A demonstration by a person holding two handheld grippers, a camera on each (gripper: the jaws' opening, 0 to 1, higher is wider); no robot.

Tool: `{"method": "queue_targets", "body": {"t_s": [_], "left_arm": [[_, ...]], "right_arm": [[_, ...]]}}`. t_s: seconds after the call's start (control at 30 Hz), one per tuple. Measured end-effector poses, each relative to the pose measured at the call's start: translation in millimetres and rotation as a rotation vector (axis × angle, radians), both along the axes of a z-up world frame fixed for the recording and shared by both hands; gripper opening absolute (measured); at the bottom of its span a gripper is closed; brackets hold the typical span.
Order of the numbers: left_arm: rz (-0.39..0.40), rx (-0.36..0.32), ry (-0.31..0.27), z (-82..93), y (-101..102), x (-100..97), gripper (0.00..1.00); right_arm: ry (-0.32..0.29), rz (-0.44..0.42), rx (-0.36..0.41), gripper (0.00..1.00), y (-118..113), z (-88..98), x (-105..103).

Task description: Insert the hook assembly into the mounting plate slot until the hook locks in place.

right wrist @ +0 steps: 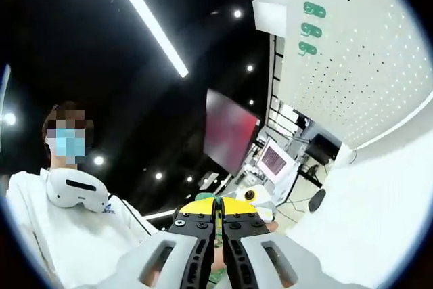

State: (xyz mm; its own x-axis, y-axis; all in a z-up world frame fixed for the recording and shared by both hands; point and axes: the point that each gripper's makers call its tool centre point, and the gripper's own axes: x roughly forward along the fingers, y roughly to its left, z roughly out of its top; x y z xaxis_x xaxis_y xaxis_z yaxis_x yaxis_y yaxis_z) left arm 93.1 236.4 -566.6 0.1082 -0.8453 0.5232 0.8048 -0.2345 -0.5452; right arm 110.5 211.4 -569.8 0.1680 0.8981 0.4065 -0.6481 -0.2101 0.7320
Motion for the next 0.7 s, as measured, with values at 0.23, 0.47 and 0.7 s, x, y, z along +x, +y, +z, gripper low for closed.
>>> {"method": "queue_targets", "body": {"t_s": [0.23, 0.47, 0.7], "left_arm": [[0.045, 0.038, 0.008, -7.2, -1, 6.0, 0.11], [0.081, 0.052, 0.026, -13.8, 0, 12.6, 0.17], [0.1, 0.073, 0.034, -18.8, 1, 13.9, 0.19]], "right_arm": [[-0.007, -0.03, 0.002, 0.0, -1, 0.8, 3], [-0.017, -0.058, 0.004, 0.0, -5, 3.1, 7], [-0.02, -0.136, -0.027, 0.0, -10, 0.5, 17]]}}
